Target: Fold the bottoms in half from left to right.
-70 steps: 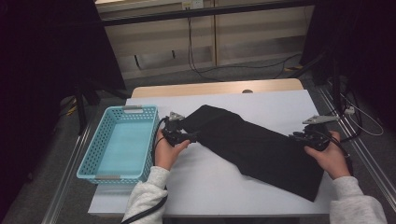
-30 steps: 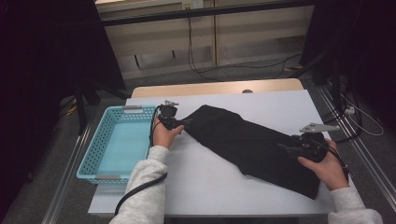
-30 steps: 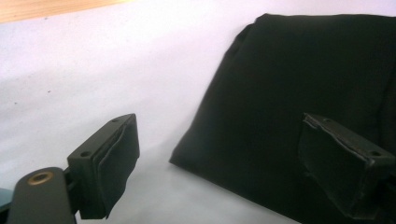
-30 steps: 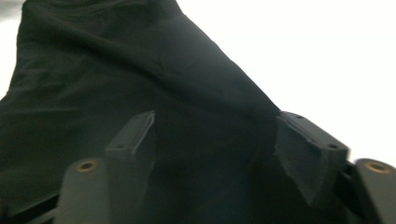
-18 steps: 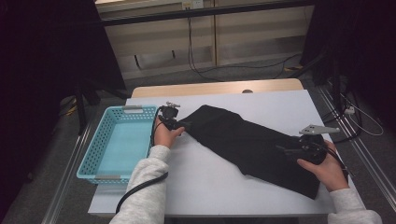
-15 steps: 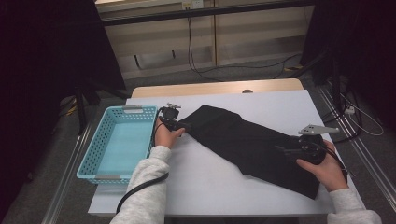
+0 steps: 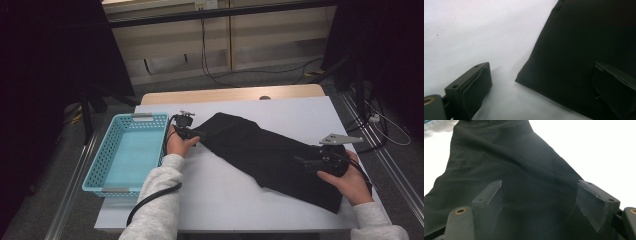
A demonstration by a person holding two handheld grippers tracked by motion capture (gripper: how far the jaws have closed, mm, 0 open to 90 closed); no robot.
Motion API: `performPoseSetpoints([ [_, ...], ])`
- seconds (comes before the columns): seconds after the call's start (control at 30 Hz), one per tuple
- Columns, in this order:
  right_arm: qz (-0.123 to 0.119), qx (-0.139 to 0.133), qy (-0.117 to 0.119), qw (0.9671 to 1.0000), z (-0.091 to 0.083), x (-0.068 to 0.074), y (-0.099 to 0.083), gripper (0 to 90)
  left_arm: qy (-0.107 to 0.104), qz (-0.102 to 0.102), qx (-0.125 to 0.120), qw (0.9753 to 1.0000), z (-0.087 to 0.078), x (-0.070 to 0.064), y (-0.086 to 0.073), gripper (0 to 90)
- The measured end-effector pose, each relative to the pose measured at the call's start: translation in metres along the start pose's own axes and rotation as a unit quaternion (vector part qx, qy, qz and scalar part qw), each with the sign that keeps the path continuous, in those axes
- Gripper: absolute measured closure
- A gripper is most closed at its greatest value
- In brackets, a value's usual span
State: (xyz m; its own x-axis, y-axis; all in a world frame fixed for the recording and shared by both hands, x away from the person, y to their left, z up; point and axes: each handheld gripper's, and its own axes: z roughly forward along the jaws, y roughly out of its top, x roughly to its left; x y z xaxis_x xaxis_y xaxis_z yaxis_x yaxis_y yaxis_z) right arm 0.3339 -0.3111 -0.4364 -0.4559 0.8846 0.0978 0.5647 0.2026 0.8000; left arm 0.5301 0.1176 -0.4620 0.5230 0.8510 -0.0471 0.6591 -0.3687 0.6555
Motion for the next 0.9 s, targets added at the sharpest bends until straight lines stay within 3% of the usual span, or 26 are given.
performPoseSetpoints([
  [0.37, -0.007, -0.004, 0.002, 1.0000, 0.000, 0.001, 0.002, 22.0, 0.003, -0.011, 0.027, 0.9996, -0.005, -0.003, 0.006, 18.2],
  [0.63, -0.011, -0.007, 0.002, 0.9999, 0.000, 0.003, 0.004, 22.0, -0.014, -0.016, 0.035, 0.9992, -0.010, -0.008, 0.009, 42.0],
  [0.8, -0.016, -0.005, 0.003, 0.9999, 0.001, 0.005, 0.003, 20.7, -0.036, -0.024, 0.043, 0.9981, -0.013, -0.006, 0.009, 59.0],
  [0.87, -0.017, -0.006, 0.003, 0.9998, 0.001, 0.005, 0.003, 20.0, -0.066, -0.046, 0.049, 0.9956, -0.013, -0.007, 0.009, 73.6],
  [0.9, -0.015, -0.006, 0.003, 0.9999, 0.002, 0.005, 0.003, 19.3, -0.066, -0.040, 0.048, 0.9958, -0.013, -0.008, 0.009, 79.3],
])
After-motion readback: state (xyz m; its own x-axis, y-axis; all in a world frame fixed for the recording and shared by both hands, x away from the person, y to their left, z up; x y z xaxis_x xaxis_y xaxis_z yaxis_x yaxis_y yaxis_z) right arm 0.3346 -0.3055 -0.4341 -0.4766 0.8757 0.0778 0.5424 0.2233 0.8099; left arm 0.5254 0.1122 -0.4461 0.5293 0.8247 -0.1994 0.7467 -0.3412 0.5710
